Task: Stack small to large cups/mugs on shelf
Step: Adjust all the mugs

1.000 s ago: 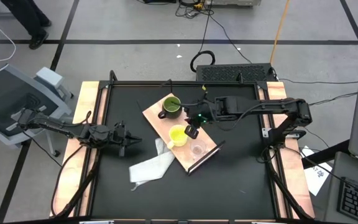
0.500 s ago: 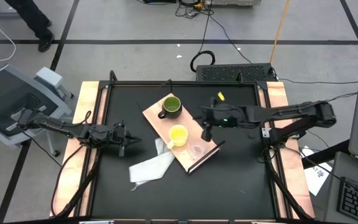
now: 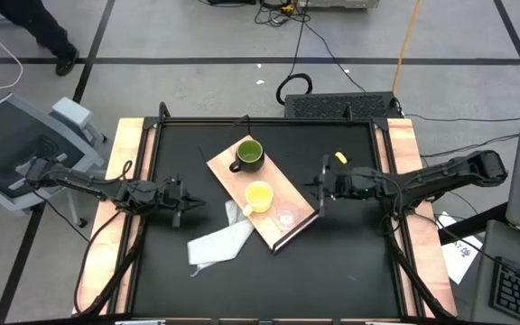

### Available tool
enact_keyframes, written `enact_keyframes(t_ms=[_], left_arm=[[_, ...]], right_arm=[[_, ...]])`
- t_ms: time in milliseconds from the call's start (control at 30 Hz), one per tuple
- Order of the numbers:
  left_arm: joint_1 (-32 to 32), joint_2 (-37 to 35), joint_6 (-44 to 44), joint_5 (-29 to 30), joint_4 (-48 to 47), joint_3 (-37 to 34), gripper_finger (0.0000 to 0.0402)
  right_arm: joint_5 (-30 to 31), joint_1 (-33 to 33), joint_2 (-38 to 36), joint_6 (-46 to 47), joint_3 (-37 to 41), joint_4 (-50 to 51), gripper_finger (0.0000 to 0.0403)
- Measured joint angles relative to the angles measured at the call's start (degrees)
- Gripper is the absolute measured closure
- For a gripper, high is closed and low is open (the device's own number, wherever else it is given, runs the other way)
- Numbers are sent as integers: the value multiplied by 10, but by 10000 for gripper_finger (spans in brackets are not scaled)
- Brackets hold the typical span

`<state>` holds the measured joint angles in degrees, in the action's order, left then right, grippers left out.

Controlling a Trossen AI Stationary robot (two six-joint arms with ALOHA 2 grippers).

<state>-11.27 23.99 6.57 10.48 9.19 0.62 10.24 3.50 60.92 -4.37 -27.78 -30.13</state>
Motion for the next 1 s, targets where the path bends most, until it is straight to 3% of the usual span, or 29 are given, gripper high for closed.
enact_keyframes(t_ms=[267, 600, 1000], left_arm=[[0, 0, -14, -15, -10, 0, 392], [-12, 23, 67, 11, 102, 0, 400], [-24, 88, 70, 36, 135, 0, 400]], right_arm=[[0, 40, 0, -39, 88, -144, 403], [5, 63, 6, -39, 161, -281, 403], [0, 48, 7, -25, 158, -255, 403]])
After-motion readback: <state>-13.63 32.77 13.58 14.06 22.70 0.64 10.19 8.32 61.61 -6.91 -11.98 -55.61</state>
